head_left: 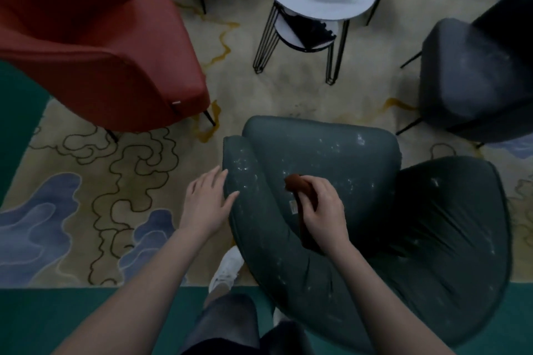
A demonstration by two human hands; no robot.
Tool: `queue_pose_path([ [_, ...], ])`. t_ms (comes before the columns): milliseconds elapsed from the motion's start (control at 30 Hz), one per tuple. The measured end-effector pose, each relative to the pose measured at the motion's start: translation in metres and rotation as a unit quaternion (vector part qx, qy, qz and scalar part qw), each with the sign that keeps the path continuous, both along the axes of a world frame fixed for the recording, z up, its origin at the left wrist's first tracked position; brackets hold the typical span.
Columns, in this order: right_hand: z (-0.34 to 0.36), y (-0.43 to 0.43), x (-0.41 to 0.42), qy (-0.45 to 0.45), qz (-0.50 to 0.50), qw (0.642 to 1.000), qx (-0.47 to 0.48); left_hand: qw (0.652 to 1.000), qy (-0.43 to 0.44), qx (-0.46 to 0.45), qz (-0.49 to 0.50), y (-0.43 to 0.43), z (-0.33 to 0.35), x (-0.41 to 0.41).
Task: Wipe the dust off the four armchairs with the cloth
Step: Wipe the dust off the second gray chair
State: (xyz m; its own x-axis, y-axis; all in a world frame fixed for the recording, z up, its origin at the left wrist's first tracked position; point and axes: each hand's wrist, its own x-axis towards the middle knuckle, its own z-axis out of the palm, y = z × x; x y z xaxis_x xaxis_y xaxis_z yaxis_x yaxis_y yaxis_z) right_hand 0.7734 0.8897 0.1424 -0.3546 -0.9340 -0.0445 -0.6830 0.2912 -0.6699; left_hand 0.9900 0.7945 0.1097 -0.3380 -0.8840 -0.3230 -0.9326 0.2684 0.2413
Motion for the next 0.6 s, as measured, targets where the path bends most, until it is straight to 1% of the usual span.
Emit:
queue_pose_path([
  [167,-0.017,-0.015,-0.024,-0.006,0.092,0.996,-0.006,0.997,-0.001,-0.013,0.076,0.011,-0.015,-0.016],
  [367,-0.042,-0.047,-0.02,-0.042,0.144,0.988,-0.024,0.992,0.0,-0.044,0.119,0.009,-0.038,-0.028],
  [467,-0.058,-0.072,-0.009,-0.055,0.159,0.985,-0.038,0.986,0.031,-0.046,0.155,0.003,-0.056,-0.026],
  [600,-0.076,-0.111,0.0,-0.067,0.161,0.983,-0.049,0.973,0.094,-0.045,0.207,-0.005,-0.081,-0.024],
])
